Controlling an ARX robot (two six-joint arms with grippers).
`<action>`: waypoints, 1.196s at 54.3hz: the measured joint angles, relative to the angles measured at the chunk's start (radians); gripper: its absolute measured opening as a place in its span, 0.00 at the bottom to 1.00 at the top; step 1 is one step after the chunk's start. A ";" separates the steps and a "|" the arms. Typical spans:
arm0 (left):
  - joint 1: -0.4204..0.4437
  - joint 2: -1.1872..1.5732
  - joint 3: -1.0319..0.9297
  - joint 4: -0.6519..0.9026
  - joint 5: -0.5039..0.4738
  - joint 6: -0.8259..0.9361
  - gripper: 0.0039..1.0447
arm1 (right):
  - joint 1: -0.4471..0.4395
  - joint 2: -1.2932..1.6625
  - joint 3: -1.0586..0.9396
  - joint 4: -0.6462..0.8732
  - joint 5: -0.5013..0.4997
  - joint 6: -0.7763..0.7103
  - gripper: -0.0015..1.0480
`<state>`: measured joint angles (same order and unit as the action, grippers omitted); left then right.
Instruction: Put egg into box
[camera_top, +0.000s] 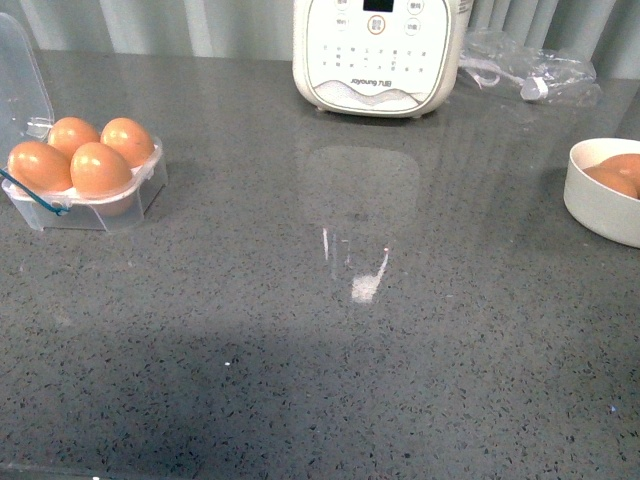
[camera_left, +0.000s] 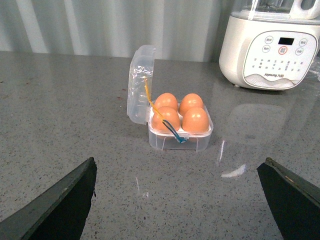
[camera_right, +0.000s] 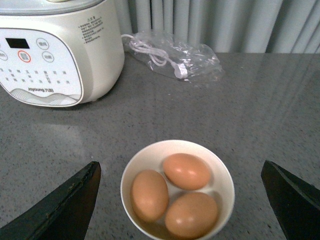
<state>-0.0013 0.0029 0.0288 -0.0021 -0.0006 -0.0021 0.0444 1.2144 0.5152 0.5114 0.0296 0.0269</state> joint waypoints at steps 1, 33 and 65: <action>0.000 0.000 0.000 0.000 0.000 0.000 0.94 | -0.010 -0.020 -0.015 -0.001 0.000 0.000 0.93; 0.000 0.000 0.000 0.000 0.000 0.000 0.94 | -0.115 -0.553 -0.381 0.007 -0.080 -0.023 0.16; 0.000 0.000 0.000 0.000 0.000 0.000 0.94 | -0.047 -0.800 -0.476 -0.142 -0.031 -0.027 0.03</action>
<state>-0.0013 0.0029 0.0288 -0.0021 -0.0006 -0.0021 -0.0029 0.4149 0.0391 0.3698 -0.0010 0.0002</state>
